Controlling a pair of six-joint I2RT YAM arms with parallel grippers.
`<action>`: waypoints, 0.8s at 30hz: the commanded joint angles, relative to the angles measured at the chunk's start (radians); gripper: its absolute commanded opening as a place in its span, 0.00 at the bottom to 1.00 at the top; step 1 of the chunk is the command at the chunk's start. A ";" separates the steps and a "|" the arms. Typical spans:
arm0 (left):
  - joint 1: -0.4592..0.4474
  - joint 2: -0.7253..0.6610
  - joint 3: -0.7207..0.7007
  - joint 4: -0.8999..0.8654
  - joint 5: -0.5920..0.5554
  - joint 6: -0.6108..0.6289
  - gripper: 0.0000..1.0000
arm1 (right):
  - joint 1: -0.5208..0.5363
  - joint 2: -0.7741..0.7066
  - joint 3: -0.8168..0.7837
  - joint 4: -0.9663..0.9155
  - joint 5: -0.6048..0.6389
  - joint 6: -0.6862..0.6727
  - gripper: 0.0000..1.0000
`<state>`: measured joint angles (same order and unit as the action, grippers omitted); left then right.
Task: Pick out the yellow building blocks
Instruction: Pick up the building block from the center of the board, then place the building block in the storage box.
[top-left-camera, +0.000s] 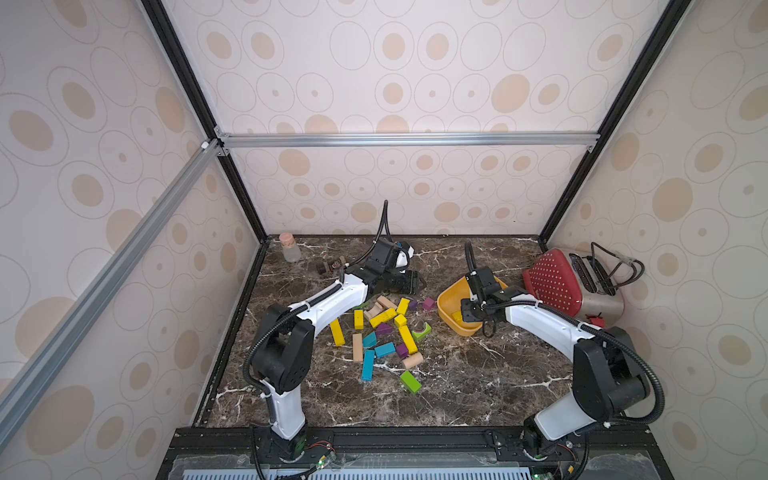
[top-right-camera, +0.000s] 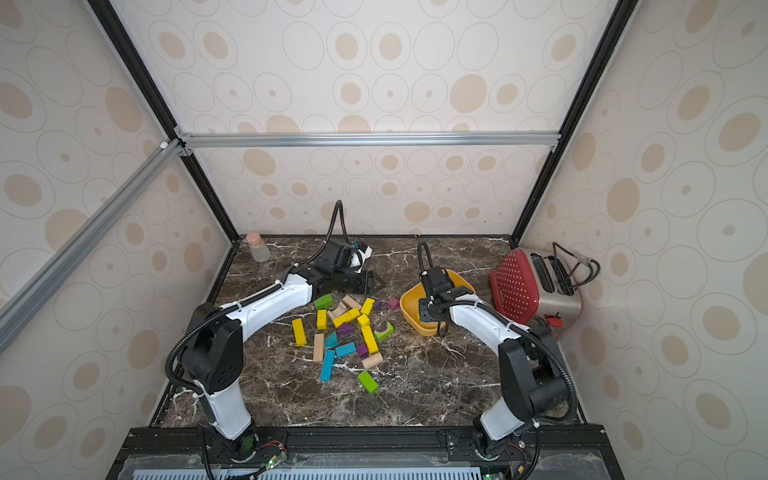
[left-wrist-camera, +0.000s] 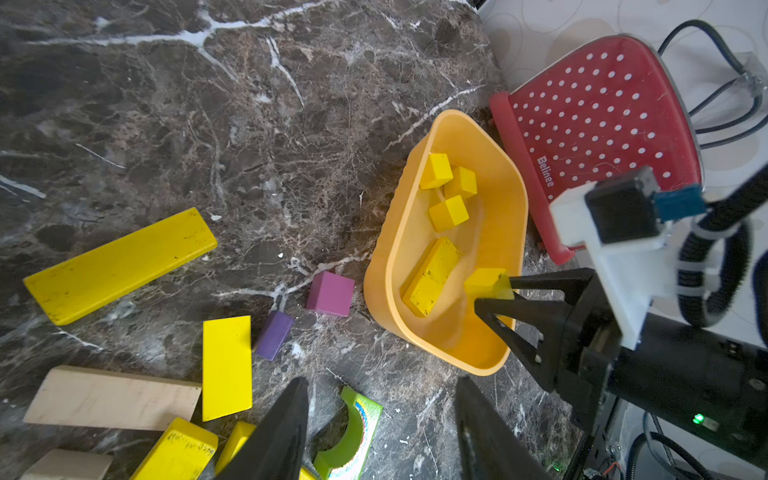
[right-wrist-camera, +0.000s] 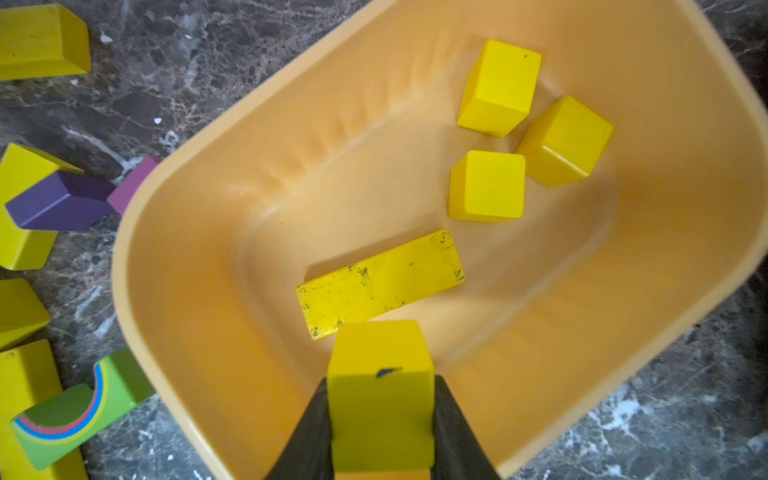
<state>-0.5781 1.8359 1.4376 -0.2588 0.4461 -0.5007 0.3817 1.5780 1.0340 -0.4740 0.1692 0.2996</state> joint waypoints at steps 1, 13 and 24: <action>-0.005 0.034 0.064 0.020 0.030 0.007 0.56 | -0.014 0.030 0.039 0.031 0.010 -0.014 0.19; -0.006 0.135 0.183 -0.042 0.068 0.056 0.56 | -0.054 0.178 0.138 0.071 0.024 0.005 0.23; -0.008 0.173 0.214 -0.043 0.077 0.059 0.56 | -0.087 0.304 0.210 0.069 0.003 0.008 0.29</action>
<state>-0.5800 1.9907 1.6112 -0.2832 0.5121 -0.4694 0.3031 1.8660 1.2236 -0.3981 0.1761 0.3023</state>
